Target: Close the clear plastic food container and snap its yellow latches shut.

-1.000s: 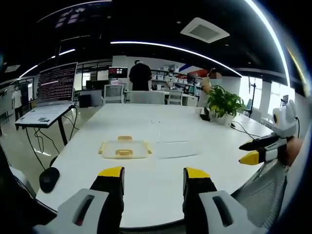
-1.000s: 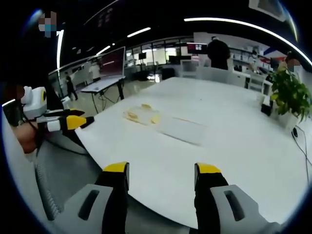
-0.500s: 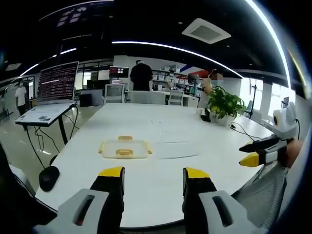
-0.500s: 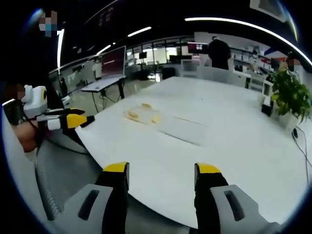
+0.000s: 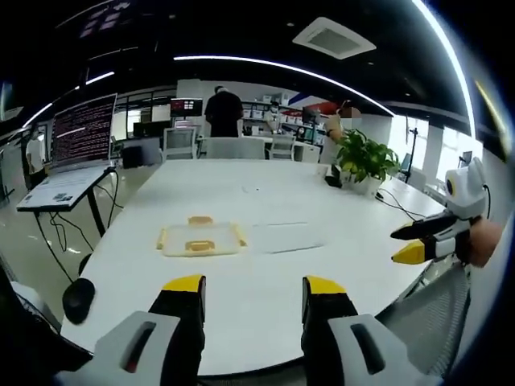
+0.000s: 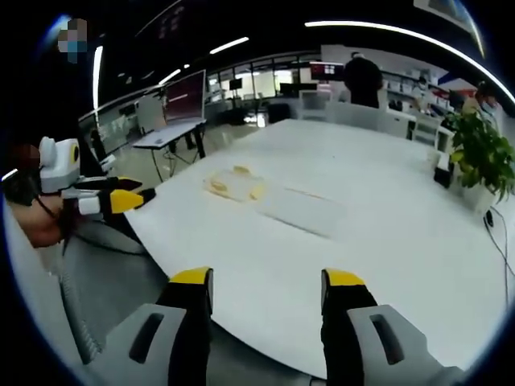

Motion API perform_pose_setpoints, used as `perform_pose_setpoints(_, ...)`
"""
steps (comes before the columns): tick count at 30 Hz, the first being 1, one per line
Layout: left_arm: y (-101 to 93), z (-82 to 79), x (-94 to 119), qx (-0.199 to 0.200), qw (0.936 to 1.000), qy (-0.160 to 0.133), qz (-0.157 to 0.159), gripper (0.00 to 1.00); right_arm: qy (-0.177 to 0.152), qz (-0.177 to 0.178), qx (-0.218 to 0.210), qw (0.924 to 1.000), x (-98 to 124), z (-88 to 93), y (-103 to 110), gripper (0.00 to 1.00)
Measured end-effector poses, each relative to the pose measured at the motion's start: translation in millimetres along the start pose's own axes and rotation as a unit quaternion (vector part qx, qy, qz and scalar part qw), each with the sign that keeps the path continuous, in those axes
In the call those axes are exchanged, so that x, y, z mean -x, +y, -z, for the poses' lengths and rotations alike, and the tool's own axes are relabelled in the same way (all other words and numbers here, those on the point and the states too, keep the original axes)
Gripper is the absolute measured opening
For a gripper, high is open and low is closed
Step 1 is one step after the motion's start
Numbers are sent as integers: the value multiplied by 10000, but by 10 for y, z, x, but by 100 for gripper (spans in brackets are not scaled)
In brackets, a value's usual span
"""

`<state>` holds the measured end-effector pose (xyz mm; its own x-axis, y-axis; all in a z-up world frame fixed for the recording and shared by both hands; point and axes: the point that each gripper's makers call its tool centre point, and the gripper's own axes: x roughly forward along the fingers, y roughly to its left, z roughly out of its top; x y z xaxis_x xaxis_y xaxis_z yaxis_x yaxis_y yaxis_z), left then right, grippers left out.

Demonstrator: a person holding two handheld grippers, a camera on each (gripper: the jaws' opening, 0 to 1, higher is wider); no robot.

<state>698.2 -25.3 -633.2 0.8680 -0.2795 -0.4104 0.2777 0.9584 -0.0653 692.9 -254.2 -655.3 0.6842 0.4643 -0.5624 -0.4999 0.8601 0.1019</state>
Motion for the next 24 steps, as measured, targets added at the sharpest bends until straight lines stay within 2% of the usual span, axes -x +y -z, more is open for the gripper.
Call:
perform_pose_setpoints(6, 152, -90, -151, -86, 10000, 26, 31, 42, 18, -119, 117, 9999, -139, -146, -11, 51)
perform_pose_setpoints(9, 245, -97, -228, -12, 10000, 89, 11, 42, 25, -190, 156, 9997, -223, -211, -7, 51)
perform_pose_setpoints(16, 366, -126, -400, -113, 9997, 209, 11, 42, 52, -350, 257, 9990, -453, -371, -7, 50)
perform_pose_setpoints(24, 546, -216, -674, -336, 9988, 326, 104, 42, 179, -700, 634, 9954, -767, -559, 60, 51)
